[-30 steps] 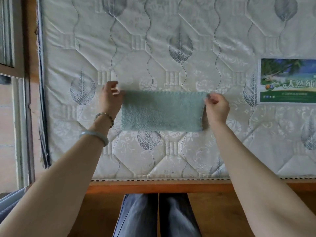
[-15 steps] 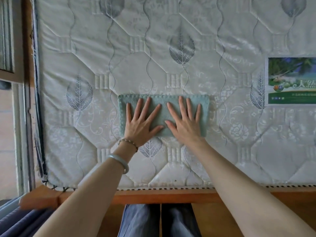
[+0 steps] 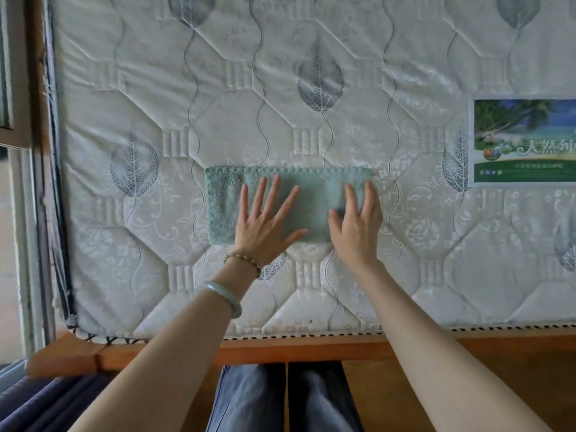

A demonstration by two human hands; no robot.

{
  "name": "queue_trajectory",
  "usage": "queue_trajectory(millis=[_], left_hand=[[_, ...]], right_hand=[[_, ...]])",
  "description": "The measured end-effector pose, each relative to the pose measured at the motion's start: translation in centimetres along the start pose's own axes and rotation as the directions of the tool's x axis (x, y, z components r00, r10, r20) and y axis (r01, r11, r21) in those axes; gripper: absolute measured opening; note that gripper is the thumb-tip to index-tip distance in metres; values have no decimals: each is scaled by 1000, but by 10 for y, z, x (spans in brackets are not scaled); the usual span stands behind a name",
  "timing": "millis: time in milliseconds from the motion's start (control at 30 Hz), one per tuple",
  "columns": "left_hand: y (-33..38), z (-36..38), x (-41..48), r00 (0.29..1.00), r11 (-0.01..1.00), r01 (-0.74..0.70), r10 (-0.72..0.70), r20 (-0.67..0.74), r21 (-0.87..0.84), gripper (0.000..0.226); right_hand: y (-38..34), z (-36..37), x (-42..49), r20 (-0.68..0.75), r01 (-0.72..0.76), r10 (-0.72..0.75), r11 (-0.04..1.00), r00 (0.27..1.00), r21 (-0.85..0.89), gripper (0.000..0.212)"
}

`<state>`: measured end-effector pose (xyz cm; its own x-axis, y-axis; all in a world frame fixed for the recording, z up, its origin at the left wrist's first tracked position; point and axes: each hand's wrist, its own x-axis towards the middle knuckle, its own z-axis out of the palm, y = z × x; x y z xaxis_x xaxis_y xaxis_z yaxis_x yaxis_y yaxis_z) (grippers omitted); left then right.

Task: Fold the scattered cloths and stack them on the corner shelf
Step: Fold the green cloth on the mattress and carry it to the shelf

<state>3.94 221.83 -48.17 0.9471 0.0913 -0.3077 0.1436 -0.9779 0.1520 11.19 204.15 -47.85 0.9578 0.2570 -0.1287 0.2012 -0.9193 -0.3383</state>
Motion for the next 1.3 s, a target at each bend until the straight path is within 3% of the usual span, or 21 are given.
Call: queue_trajectory(millis=[133, 233, 333, 400, 467, 533, 700, 800, 867, 933, 1100, 1300], left_hand=[[6, 6, 8, 993, 998, 46, -49, 105, 34, 94], [10, -6, 5, 995, 998, 54, -51, 81, -33, 93], [18, -23, -1, 995, 978, 96, -98, -6, -186, 78], [26, -36, -7, 983, 915, 144, -178, -55, -376, 61], [31, -50, -11, 965, 787, 154, -249, -79, -597, 40], [33, -64, -10, 952, 597, 186, -306, -7, -780, 23], [30, -82, -2, 904, 119, 330, -323, 278, -936, 33], [11, -83, -2, 875, 147, 344, -410, 259, -927, 26], [-6, -83, -6, 857, 167, 346, -457, 238, -923, 17], [-24, -78, -10, 840, 176, 350, -493, 225, -920, 21], [-65, -60, -18, 813, 256, 396, -545, 207, -882, 35], [-77, -45, -18, 780, 302, 469, -583, 228, -830, 36]], right_hand=[[7, -9, 6, 56, -250, 244, 921, 968, 300, 63], [7, -17, 14, 157, -373, 340, 804, 927, 463, 43], [2, -28, 24, 361, -582, 458, 588, 812, 561, 31], [4, -33, 30, 457, -638, 445, 560, 770, 529, 24], [-1, -41, 32, 517, -634, 382, 582, 766, 510, 24], [-15, -49, 30, 534, -602, 320, 609, 783, 517, 30], [-77, -58, 10, 444, -403, 133, 695, 886, 596, 31], [-107, -52, 2, 444, -336, 44, 721, 895, 606, 30], [-118, -49, -2, 524, -366, -30, 681, 851, 634, 50], [-122, -45, -5, 554, -385, -67, 651, 830, 654, 65], [-112, -33, -4, 282, -110, -64, 822, 957, 559, 50], [-96, -8, -5, 110, 140, -186, 932, 976, 333, 37]])
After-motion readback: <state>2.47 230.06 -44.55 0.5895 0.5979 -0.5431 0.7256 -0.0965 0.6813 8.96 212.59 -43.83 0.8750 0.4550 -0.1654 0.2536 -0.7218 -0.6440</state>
